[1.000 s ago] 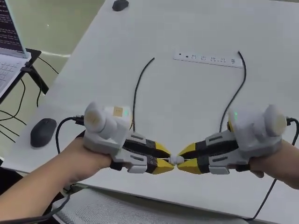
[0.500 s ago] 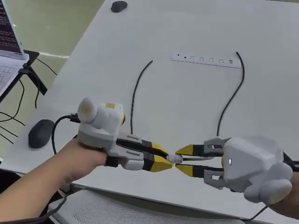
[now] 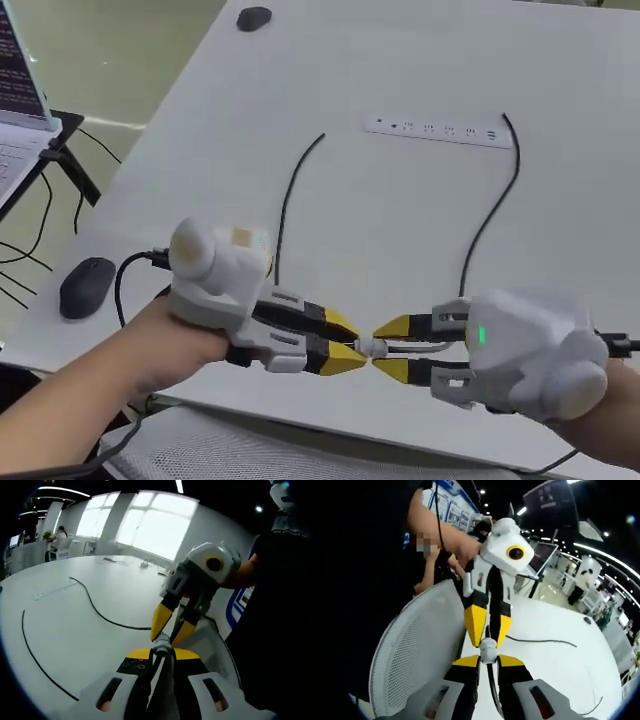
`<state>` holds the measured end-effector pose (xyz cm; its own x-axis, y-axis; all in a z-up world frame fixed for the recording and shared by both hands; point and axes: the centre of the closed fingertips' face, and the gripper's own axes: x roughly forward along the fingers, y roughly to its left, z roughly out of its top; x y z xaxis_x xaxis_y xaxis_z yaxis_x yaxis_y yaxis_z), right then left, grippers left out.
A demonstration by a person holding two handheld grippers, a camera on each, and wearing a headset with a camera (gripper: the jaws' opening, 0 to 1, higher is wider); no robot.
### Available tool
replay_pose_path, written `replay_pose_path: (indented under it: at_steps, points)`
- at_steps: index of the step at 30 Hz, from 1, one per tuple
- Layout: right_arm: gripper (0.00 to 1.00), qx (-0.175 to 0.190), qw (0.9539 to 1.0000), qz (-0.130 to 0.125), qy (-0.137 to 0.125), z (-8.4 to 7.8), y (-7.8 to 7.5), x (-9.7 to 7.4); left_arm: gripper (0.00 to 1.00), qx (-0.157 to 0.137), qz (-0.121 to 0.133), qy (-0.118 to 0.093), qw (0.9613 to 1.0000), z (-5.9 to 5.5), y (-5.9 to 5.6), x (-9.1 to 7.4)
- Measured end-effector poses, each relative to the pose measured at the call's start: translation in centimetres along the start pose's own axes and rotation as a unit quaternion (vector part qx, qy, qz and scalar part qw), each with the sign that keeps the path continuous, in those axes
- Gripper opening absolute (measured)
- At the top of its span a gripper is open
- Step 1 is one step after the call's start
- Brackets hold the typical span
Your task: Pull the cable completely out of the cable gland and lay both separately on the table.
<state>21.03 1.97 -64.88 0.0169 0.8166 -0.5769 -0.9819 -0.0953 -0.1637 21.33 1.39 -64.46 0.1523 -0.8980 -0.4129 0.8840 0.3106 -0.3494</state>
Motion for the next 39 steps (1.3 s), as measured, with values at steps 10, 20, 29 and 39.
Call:
replay_pose_path:
  at_steps: [10, 20, 29, 39]
  points:
    - [0.11, 0.286, 0.9489, 0.074, -0.11, 0.8, -2.8, -2.1, 0.15, 0.06, 0.016, 0.02, 0.9979, -0.4, 0.2, -0.4]
    - [0.18, 0.4, 0.8845, 0.219, -0.1, 1.1, -0.6, -1.1, 0.15, 0.078, 0.016, 0.022, 0.9965, -0.2, 0.0, -0.6]
    - [0.13, 0.418, 0.8705, 0.241, -0.098, 1.2, 0.2, -0.3, 0.15, 0.079, 0.017, 0.023, 0.9965, -0.2, 0.2, -0.6]
    - [0.09, 0.355, 0.9002, 0.234, -0.096, 1.0, 0.3, -0.3, 0.15, 0.063, 0.019, 0.024, 0.9975, -0.4, 0.8, -0.5]
